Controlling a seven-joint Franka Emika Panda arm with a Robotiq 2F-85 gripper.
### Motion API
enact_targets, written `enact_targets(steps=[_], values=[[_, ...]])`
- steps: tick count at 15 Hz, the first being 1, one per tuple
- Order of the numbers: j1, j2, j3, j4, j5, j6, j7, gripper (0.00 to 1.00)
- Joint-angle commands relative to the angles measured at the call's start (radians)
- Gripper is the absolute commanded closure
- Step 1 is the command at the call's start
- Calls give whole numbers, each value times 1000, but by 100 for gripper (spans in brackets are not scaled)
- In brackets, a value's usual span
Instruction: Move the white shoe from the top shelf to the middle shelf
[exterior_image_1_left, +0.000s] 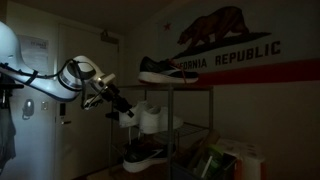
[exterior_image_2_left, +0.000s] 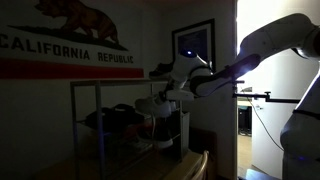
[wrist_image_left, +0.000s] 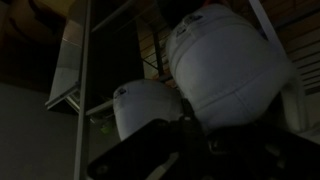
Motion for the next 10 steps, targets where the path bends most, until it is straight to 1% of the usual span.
enact_targets(steps=[1,5,6,8,10], values=[[35,48,-32,46,-85,10,90,52],[84,57,-71,58,-128,-3,132,23],[96,57,-82,60,-132,-7,134,14],[118,53,-102,63,-124,-14,128,1],[138,46,-118,66,-111,-20,116,0]])
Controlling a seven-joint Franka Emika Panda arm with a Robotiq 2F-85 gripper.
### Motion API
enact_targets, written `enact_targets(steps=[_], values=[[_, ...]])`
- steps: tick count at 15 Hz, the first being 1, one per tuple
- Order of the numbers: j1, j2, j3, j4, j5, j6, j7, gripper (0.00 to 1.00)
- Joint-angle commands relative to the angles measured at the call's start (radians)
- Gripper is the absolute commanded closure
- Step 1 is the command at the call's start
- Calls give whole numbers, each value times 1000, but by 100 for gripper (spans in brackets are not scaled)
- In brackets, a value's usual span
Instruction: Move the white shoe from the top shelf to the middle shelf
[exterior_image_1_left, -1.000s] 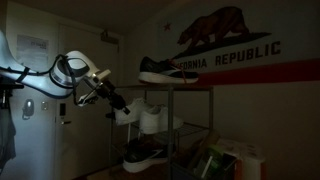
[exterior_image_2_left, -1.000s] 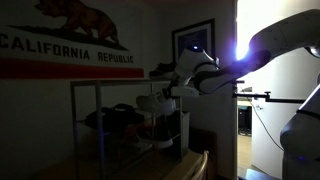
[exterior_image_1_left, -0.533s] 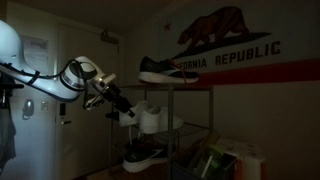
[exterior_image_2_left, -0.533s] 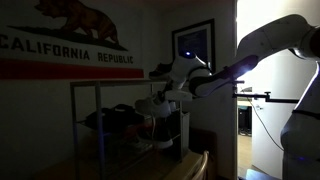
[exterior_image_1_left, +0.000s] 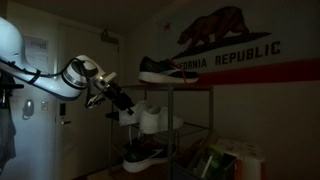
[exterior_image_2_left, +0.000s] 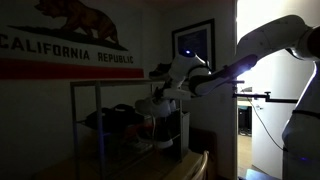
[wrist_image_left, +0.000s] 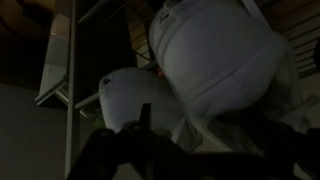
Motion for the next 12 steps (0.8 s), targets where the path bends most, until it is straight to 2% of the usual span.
enact_targets(steps=[1,7,12], values=[[45,-1,-36,25,-9,-20,17,0],[73,-18,-57,51,1,-18,13,0],[120,-49,-87,76,104,-85,-69,0]])
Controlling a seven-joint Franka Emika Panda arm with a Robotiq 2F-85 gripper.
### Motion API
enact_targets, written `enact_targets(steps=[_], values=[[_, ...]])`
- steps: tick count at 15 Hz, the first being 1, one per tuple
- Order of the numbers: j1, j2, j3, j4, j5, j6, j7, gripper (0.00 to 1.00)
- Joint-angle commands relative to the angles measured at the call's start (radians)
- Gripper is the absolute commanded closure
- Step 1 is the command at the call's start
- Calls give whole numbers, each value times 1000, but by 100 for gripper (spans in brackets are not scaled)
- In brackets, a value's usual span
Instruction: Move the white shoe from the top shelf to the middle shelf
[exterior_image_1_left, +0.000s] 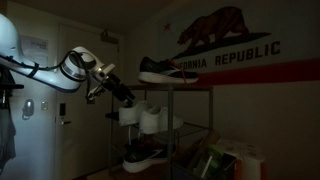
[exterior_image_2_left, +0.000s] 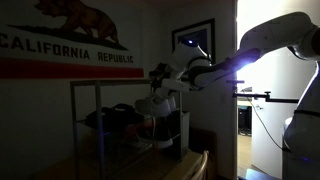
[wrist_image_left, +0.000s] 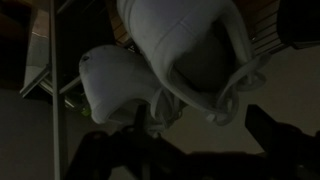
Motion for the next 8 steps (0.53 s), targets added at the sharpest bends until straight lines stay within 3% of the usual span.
enact_targets(steps=[1,8], values=[[51,-38,-30,24,106,-109,-99,0],[102,-71,-43,159,323,-540,-417,0]])
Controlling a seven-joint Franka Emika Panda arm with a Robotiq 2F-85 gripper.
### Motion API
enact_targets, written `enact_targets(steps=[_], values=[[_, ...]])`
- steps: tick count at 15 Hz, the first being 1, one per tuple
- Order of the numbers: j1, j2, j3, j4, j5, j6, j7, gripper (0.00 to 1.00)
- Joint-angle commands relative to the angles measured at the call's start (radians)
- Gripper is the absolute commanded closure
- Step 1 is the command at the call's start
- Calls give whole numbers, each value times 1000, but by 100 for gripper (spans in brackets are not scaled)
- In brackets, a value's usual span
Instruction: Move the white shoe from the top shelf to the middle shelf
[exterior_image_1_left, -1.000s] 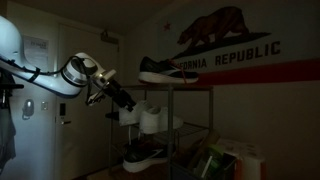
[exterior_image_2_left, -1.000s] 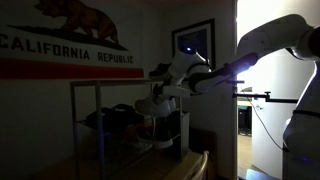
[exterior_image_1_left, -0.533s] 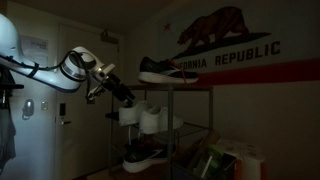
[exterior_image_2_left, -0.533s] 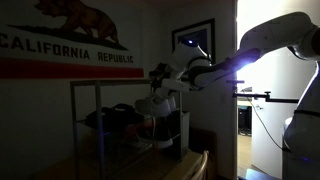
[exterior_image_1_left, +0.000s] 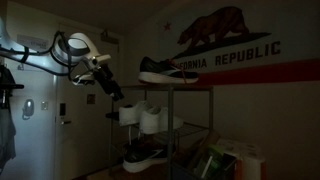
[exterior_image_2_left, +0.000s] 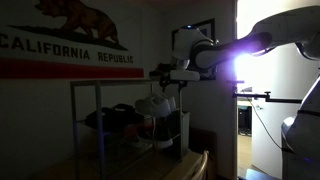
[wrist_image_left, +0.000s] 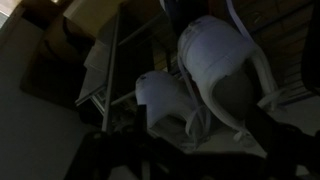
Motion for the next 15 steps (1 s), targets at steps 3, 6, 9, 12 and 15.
enact_targets(steps=[3,6,9,12,15], values=[[41,8,-32,153,133,-289,-258,0],[52,12,-39,215,185,-396,-382,0],[60,12,-51,255,253,-471,-510,0],[55,9,-56,286,293,-535,-591,0],[51,7,-69,313,318,-595,-653,0]])
